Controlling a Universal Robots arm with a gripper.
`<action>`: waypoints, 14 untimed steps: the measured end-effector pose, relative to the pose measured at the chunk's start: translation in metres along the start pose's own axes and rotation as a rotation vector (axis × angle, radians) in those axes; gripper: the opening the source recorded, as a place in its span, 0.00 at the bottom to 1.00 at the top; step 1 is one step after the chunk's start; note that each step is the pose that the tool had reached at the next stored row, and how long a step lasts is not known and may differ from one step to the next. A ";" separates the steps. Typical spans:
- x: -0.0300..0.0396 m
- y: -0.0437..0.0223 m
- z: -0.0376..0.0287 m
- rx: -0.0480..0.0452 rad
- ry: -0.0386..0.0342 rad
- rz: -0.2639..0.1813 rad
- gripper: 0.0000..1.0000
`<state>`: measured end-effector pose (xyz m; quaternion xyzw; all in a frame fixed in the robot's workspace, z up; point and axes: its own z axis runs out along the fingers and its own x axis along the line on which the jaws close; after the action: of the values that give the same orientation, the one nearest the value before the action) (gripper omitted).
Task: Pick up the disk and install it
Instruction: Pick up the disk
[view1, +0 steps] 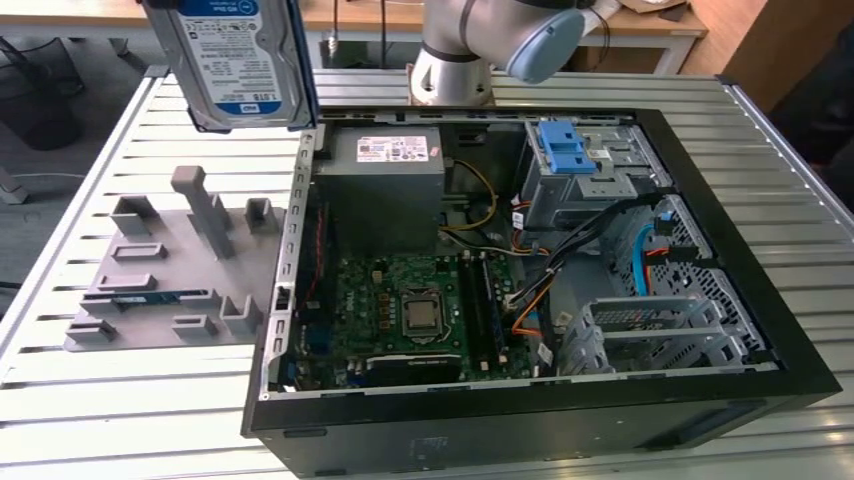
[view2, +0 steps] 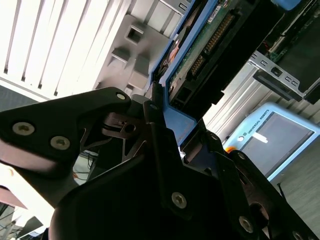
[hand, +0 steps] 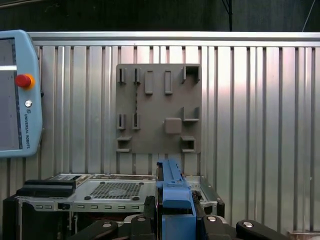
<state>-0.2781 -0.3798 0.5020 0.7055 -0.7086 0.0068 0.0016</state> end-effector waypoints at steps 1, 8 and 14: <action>0.0017 -0.0009 0.0001 0.0000 0.0000 0.000 0.36; 0.0135 -0.0062 0.0008 0.0001 0.0000 0.000 0.36; 0.0178 -0.0188 0.0010 -0.0008 0.0000 0.000 0.36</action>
<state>-0.2594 -0.3976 0.5013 0.7055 -0.7087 0.0065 0.0019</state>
